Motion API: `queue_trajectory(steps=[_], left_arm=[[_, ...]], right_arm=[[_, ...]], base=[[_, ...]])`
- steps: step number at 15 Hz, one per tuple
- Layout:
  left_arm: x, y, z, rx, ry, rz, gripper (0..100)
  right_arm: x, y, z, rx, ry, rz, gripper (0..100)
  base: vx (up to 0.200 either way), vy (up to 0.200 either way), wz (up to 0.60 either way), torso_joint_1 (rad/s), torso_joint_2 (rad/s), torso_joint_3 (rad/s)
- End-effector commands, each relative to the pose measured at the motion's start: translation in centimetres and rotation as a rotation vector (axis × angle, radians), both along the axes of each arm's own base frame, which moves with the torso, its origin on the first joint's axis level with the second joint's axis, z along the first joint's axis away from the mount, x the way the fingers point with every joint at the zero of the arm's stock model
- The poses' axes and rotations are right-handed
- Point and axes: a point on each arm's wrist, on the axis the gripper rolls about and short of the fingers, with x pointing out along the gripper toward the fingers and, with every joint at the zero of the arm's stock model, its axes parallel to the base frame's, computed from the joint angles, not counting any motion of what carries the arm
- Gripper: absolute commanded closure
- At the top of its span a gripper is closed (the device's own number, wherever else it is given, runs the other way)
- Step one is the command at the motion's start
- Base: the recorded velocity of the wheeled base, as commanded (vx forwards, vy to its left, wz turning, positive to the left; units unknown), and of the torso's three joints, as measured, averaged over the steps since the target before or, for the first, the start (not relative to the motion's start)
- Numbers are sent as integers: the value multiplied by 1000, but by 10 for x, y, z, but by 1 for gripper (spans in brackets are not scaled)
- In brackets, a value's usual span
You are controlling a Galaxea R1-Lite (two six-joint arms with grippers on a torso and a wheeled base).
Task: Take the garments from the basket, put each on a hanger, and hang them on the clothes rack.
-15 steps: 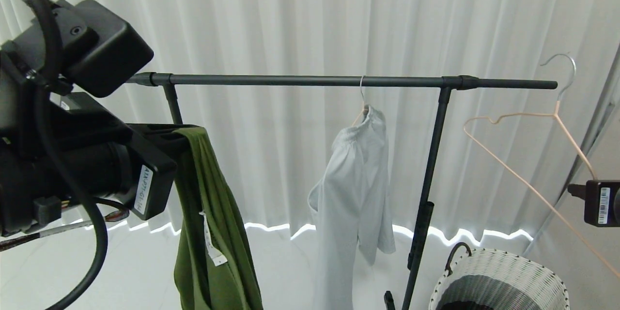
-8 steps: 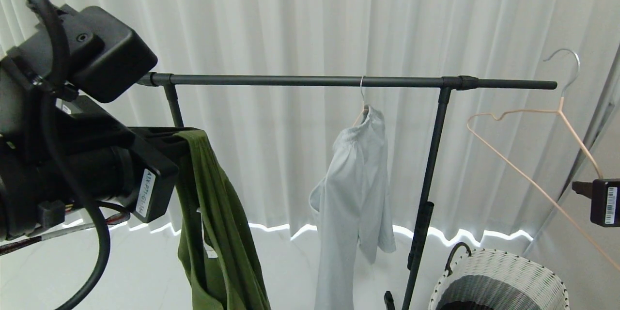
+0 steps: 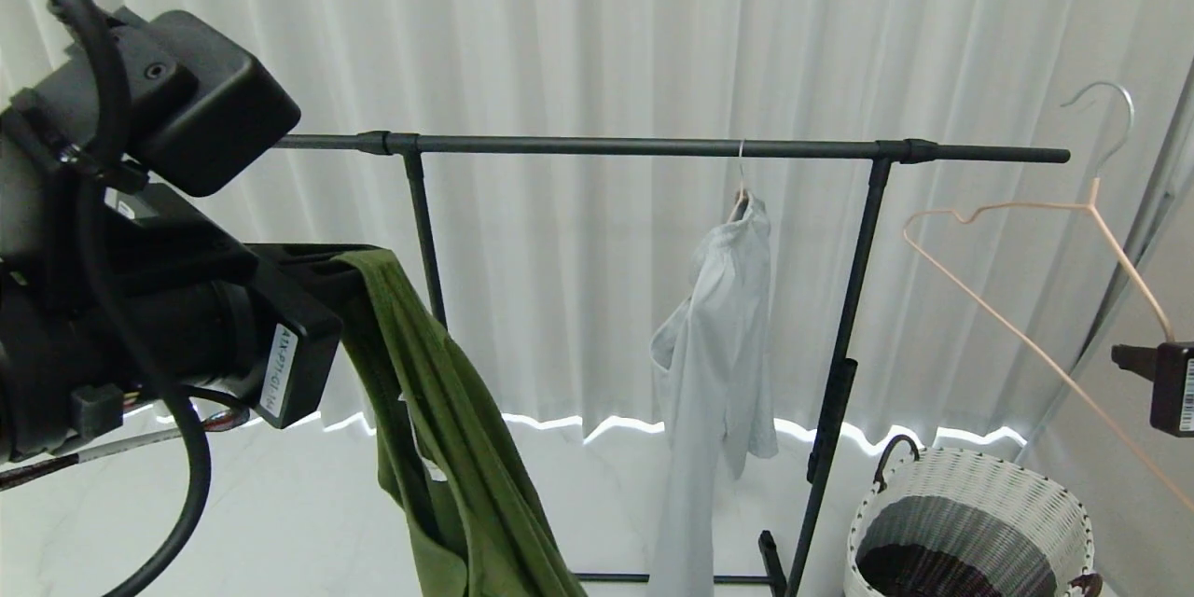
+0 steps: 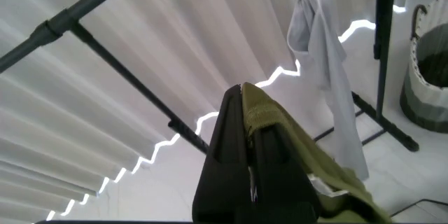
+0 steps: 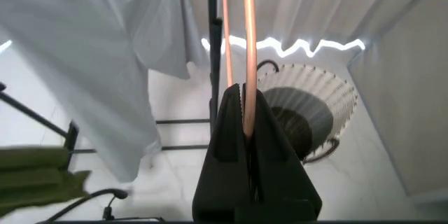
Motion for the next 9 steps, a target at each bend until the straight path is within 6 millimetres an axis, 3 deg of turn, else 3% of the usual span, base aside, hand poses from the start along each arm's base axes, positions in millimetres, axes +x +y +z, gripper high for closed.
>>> queue_trajectory(steps=[1,4,9], left_arm=[[0,0,0,0,0,-1,100],[0,0,-1,3,3,-1,100],[0,0,-15,38,41,-1,100]], right_arm=[[-3,0,1,3,-8,8,100],[-15,7,1,14,-30,83,100],[-67,34,-26,8,-3,519,100]], base=[[0,0,0,0,0,0],[0,0,0,0,0,0],[0,0,0,0,0,0]])
